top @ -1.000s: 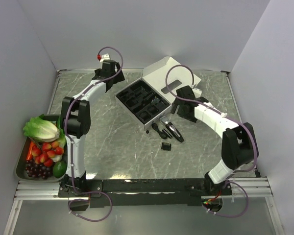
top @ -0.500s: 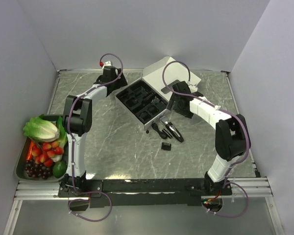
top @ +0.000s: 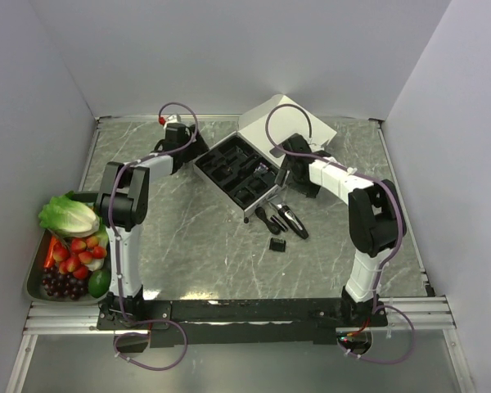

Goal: Sort the hair-cutting tools

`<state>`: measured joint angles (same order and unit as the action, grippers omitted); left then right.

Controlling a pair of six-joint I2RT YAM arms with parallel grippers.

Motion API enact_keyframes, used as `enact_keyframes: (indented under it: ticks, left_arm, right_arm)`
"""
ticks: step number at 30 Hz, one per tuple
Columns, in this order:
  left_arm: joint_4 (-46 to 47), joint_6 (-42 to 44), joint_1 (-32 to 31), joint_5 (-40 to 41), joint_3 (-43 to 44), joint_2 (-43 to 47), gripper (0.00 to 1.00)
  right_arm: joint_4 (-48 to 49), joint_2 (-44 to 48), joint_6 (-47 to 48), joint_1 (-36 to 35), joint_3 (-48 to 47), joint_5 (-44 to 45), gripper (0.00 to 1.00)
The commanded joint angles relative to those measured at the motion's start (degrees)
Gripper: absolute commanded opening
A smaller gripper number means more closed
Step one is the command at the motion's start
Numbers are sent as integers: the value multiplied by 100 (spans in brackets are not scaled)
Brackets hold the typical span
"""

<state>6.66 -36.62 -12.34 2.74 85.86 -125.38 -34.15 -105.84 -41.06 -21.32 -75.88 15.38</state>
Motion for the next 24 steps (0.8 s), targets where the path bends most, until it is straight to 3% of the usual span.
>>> enact_keyframes:
  ticks: [1,11,18,24]
  left_arm:
    - [389,-196,-49,-309,-394,585,96]
    - [644,-636,-49,-319,-1230,1051,95]
    - [-199,-522,-14,604,-1028,1042,95]
    - [-182,-478,144,447,-791,1314,95]
  right_arm:
    - [40,-164,36,14,-463,18,100]
    - [137,-542,485,14,-832,-289,100]
    - [102,-587,599,23,-885,-176,100]
    - [207,-420,643,32,-692,-140,100]
